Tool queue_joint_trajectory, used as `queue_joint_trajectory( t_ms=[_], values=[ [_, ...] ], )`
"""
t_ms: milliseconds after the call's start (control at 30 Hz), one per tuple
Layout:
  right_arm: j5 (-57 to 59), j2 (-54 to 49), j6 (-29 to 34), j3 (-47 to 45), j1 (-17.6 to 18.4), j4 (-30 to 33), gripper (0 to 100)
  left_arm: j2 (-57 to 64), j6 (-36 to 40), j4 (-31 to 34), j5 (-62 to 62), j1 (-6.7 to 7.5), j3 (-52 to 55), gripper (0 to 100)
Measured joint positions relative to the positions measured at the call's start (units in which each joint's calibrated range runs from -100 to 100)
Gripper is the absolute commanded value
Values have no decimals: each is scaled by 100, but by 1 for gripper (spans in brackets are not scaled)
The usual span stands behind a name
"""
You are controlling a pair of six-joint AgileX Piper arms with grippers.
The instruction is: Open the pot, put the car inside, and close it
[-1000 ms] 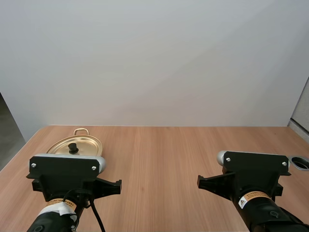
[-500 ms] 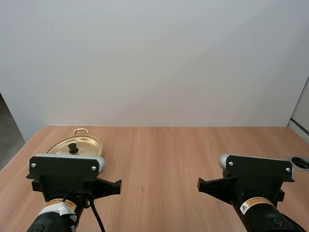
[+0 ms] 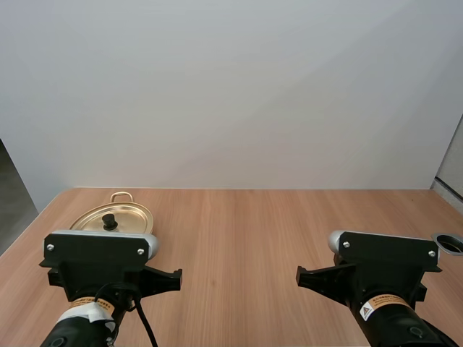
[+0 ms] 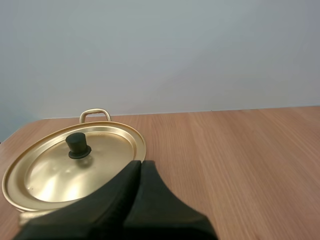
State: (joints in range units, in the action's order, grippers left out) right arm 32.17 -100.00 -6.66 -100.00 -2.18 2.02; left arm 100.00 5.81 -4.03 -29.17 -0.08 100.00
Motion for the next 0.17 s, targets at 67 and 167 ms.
queue_joint_trajectory(
  t_ms=[67,167],
  values=[
    [-42,0,0,0,0,0,0,0,0,0,0,0,0,0],
    [-42,0,0,0,0,0,0,0,0,0,0,0,0,0]
  ],
)
